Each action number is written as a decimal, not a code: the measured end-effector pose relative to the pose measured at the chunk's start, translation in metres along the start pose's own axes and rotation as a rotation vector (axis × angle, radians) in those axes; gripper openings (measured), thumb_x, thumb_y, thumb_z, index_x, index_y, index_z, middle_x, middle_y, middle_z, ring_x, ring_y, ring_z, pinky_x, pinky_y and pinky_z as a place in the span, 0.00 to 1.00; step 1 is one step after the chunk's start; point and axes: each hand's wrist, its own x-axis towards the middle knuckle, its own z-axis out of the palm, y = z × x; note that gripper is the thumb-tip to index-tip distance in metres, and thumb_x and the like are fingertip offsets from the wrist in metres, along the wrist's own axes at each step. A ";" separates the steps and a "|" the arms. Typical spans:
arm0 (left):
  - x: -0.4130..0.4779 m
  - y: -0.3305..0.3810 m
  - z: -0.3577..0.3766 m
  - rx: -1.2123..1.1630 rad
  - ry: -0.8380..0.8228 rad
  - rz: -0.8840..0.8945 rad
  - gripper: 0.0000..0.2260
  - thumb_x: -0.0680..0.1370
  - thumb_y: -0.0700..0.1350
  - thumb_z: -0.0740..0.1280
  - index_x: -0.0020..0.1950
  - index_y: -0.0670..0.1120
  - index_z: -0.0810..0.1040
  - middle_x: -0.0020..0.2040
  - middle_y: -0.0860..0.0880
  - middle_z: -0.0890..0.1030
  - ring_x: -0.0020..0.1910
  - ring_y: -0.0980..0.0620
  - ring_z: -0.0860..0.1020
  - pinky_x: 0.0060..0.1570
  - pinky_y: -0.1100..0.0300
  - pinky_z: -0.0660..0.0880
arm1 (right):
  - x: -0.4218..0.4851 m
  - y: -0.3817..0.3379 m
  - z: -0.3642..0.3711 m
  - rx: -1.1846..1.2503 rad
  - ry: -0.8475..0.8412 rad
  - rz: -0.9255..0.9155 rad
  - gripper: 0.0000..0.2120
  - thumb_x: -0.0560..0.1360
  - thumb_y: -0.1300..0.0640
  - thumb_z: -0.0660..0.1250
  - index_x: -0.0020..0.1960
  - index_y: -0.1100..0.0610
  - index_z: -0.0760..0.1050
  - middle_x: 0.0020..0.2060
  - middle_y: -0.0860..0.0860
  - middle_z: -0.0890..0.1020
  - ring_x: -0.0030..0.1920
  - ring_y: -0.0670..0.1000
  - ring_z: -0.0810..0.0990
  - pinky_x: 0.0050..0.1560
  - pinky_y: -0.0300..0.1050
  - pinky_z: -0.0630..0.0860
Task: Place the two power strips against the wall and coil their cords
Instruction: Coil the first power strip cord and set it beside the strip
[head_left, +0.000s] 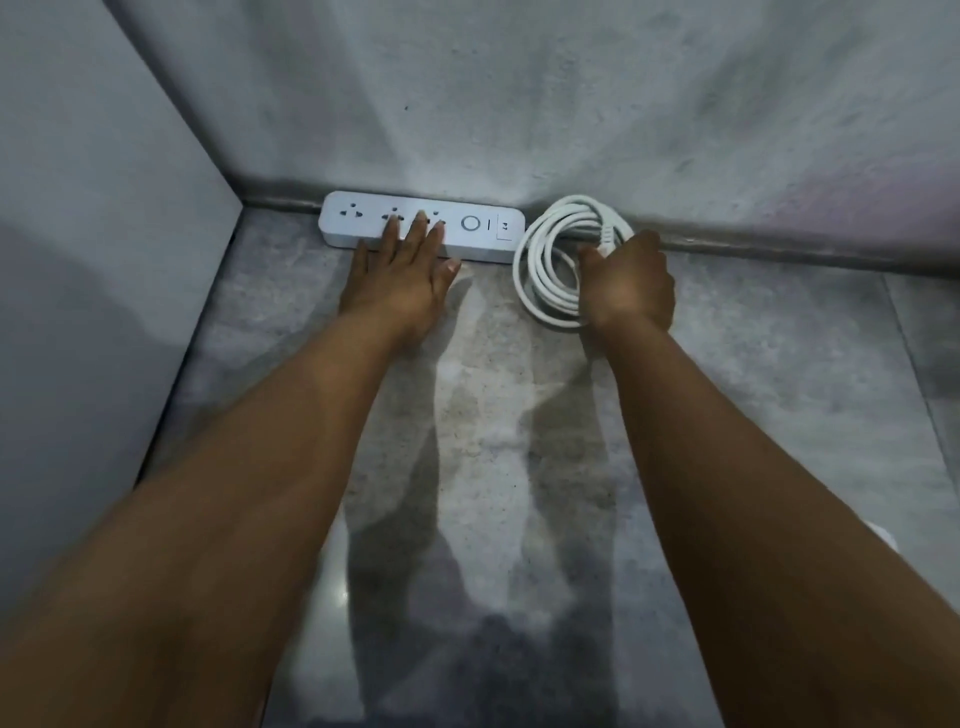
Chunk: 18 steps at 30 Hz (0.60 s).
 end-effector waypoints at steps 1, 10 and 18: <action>0.001 -0.002 0.001 0.001 0.003 -0.003 0.26 0.83 0.58 0.40 0.80 0.52 0.41 0.80 0.53 0.40 0.78 0.50 0.37 0.76 0.47 0.37 | 0.003 -0.002 0.002 -0.015 0.002 0.002 0.28 0.78 0.44 0.63 0.70 0.61 0.65 0.68 0.58 0.73 0.68 0.61 0.71 0.64 0.51 0.69; 0.004 -0.007 0.004 -0.035 -0.003 0.010 0.26 0.83 0.59 0.41 0.80 0.54 0.41 0.80 0.54 0.38 0.78 0.51 0.35 0.75 0.48 0.36 | 0.017 -0.009 0.035 -0.308 0.115 -0.066 0.28 0.79 0.44 0.60 0.73 0.58 0.61 0.69 0.59 0.71 0.70 0.59 0.67 0.66 0.53 0.64; 0.005 -0.007 0.001 -0.062 -0.055 0.015 0.26 0.83 0.58 0.42 0.80 0.53 0.39 0.79 0.54 0.36 0.77 0.51 0.34 0.76 0.47 0.37 | 0.024 0.001 0.034 -0.342 0.110 -0.212 0.28 0.77 0.43 0.61 0.69 0.59 0.64 0.69 0.59 0.67 0.70 0.60 0.64 0.65 0.55 0.60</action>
